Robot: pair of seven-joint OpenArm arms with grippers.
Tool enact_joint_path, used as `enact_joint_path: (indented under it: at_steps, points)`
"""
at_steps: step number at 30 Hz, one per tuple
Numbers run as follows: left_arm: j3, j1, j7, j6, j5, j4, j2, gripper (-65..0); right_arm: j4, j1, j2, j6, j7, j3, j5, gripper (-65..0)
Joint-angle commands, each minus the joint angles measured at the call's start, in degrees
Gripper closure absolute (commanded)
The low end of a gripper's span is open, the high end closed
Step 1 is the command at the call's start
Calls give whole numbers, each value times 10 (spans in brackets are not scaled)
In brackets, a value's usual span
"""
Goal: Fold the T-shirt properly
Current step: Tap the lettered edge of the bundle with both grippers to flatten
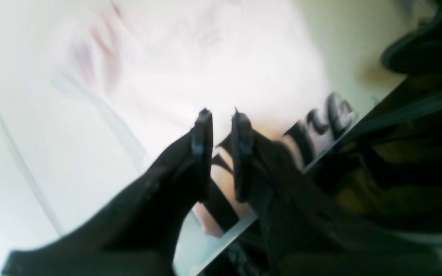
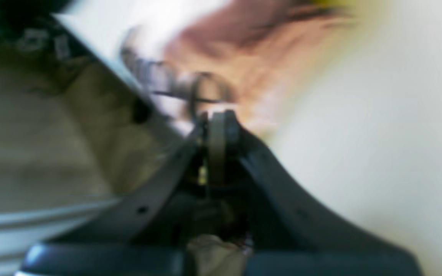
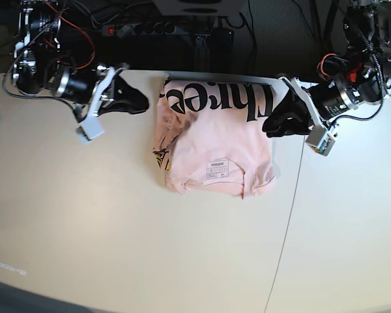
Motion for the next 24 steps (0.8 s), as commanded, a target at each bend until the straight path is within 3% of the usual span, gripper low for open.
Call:
enact_joint_path:
  at_steps: [1, 6, 11, 18, 24]
  points:
    - [2, -14, -16, -1, -8, -4, -5, -121, 10, 17, -16, 21, 14, -16, 16, 0]
    - [2, -23, -16, -1, -7, -24, -5, -121, 9, 50, -100, 21, 34, -79, -36, 0]
    - [2, -28, -17, -1, -7, -24, -5, -121, -18, 79, -145, 20, 71, -130, -167, 0]
    - [2, -30, -24, -1, -7, -25, -5, -121, -106, 124, -149, 20, 103, -158, -270, 0]
    - [2, -35, -31, -1, -7, -54, -5, -121, -115, 128, -114, 18, 105, -136, -284, 0]
